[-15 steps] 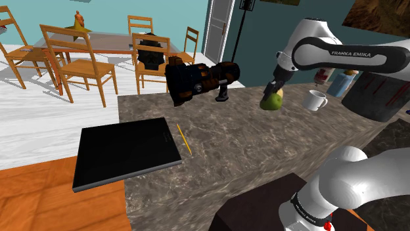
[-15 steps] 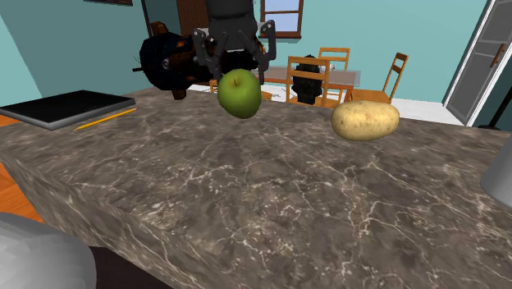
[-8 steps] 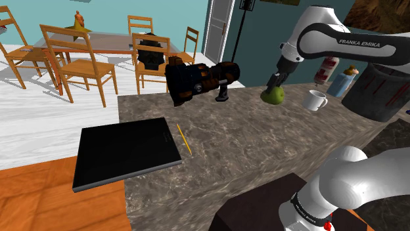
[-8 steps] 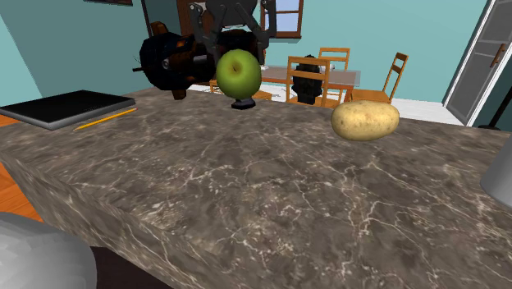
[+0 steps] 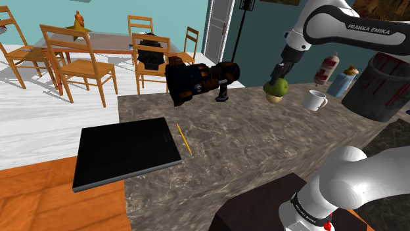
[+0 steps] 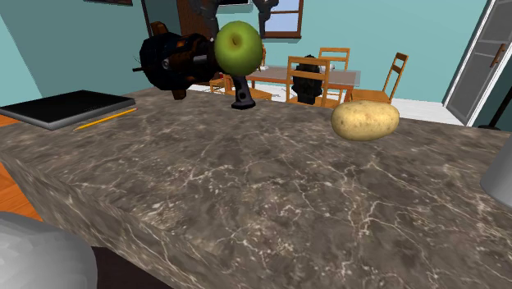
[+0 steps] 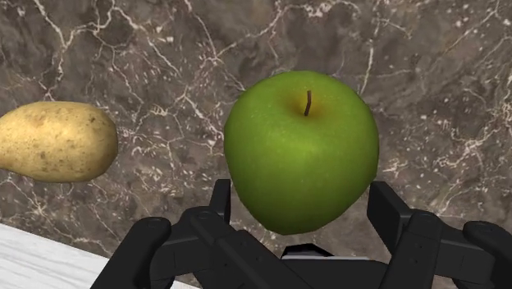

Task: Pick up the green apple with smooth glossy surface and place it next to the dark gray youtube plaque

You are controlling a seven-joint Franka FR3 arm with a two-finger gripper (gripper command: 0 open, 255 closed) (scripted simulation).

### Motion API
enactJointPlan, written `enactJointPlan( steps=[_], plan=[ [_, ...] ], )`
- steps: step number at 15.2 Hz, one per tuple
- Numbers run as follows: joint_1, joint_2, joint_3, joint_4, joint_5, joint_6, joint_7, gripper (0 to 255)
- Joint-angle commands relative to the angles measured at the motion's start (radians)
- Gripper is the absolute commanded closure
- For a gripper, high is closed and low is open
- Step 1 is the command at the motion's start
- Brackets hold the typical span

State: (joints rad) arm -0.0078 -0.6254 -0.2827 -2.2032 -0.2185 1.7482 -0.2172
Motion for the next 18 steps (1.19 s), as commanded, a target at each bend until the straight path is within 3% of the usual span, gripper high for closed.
enactJointPlan(
  steps=[1, 6, 18],
  plan=[
    [0.002, 0.006, 0.003, 0.031, 0.003, -0.025, -0.002, 255],
    [0.006, 0.024, 0.008, 0.107, 0.011, -0.083, -0.009, 255],
    [0.078, -0.021, 0.263, 0.058, 0.112, -0.118, 0.282, 255]
  ],
)
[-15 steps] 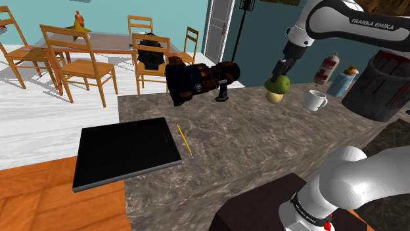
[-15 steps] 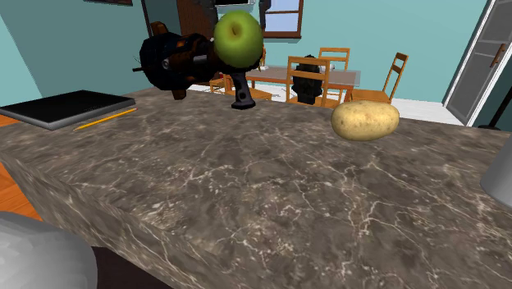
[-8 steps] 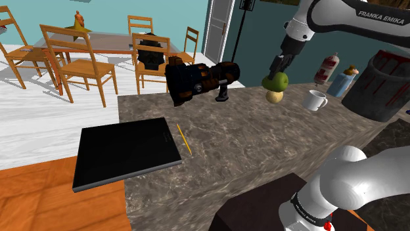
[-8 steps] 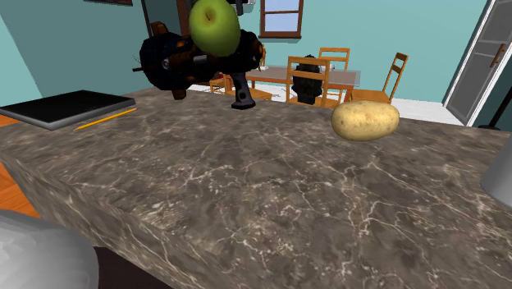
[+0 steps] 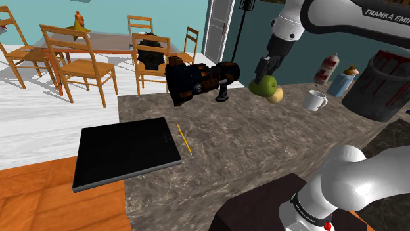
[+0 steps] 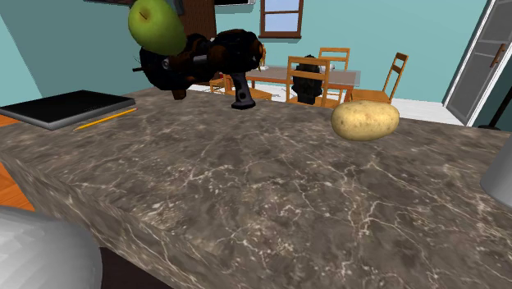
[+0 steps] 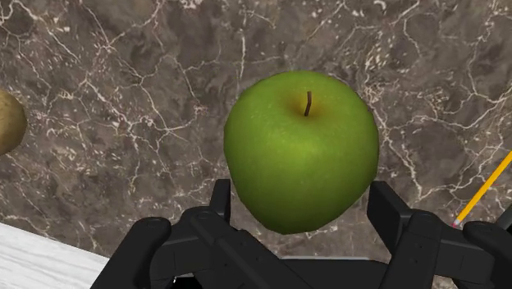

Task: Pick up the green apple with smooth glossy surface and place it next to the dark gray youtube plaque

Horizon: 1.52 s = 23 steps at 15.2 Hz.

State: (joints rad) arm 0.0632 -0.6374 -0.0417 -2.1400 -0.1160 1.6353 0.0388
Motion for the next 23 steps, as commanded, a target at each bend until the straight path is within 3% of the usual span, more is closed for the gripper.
enactJointPlan(
  steps=[1, 10, 20, 23],
  plan=[
    [0.014, -0.005, 0.043, -0.002, 0.019, -0.007, 0.050, 255],
    [0.068, 0.077, 0.228, 0.073, 0.092, -0.018, 0.268, 255],
    [0.106, 0.265, 0.435, 0.260, 0.111, -0.032, 0.516, 255],
    [0.109, 0.253, 0.435, 0.209, 0.115, 0.009, 0.517, 255]
  ],
)
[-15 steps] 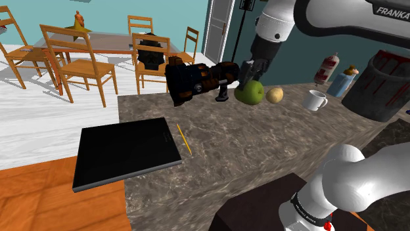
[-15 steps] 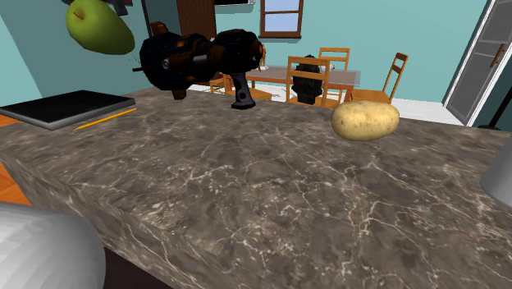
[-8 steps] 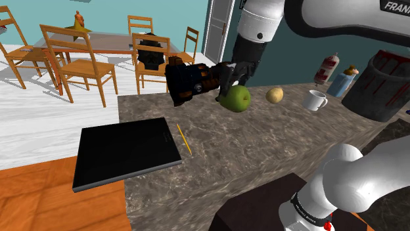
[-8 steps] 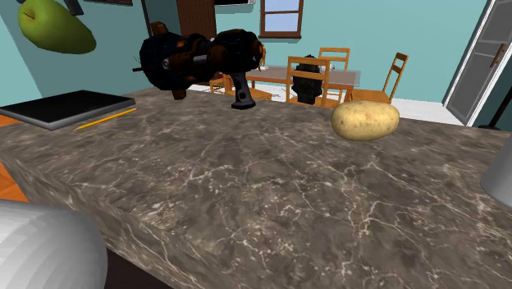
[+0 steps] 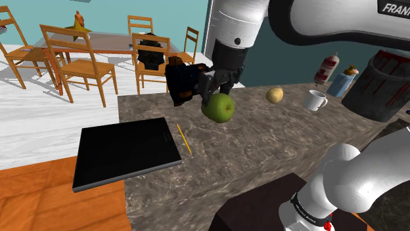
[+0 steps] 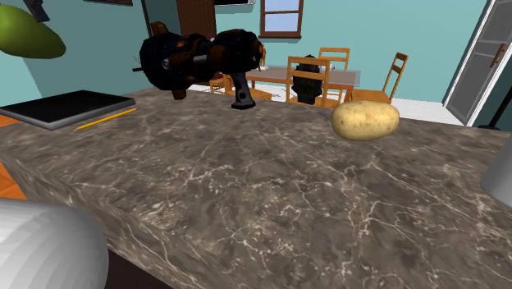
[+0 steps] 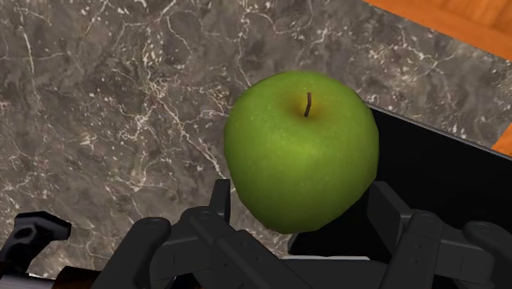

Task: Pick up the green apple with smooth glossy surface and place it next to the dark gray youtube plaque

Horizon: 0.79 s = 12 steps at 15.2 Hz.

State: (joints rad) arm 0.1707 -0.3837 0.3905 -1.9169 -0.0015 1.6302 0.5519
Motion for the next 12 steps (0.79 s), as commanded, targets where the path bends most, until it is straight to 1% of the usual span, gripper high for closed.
enactJointPlan(
  steps=[1, 12],
  plan=[
    [0.002, -0.004, 0.003, -0.030, 0.002, 0.027, 0.005, 255],
    [0.011, -0.026, 0.009, -0.197, 0.012, 0.172, 0.015, 255]
  ],
)
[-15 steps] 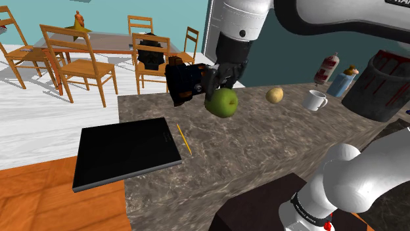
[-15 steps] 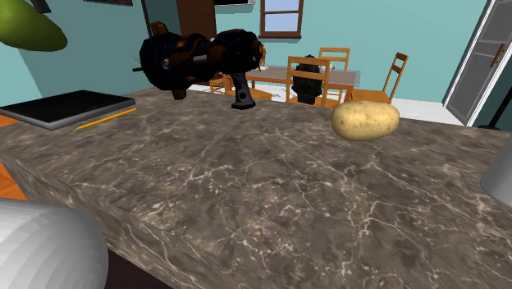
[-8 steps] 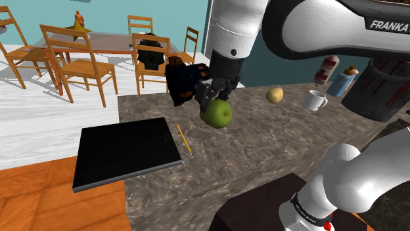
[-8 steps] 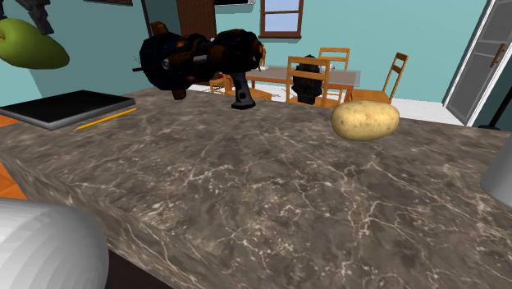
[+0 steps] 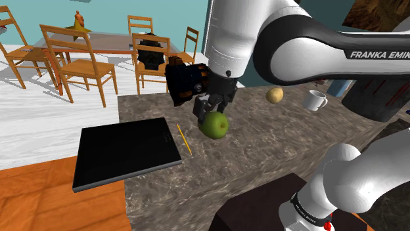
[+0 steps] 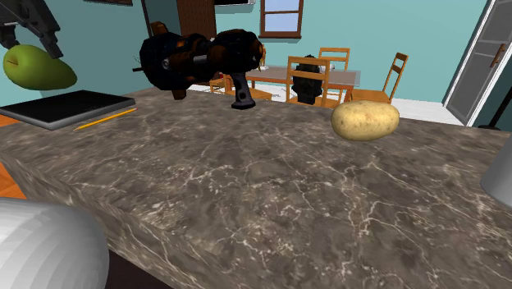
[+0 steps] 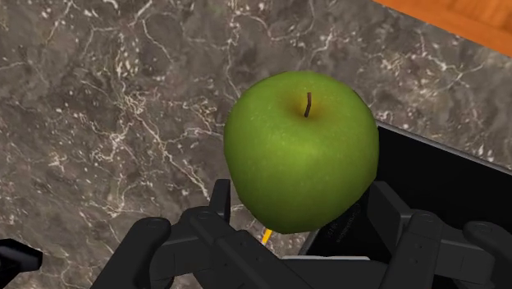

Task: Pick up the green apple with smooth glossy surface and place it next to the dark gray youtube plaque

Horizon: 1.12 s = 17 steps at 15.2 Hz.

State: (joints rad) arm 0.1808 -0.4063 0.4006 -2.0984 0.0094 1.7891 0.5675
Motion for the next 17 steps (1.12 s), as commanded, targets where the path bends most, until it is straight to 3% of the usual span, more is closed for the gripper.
enactJointPlan(
  steps=[1, 17],
  plan=[
    [0.001, -0.004, 0.000, -0.030, 0.001, 0.027, 0.000, 255],
    [0.006, 0.018, 0.024, -0.226, 0.001, 0.242, 0.028, 255]
  ],
)
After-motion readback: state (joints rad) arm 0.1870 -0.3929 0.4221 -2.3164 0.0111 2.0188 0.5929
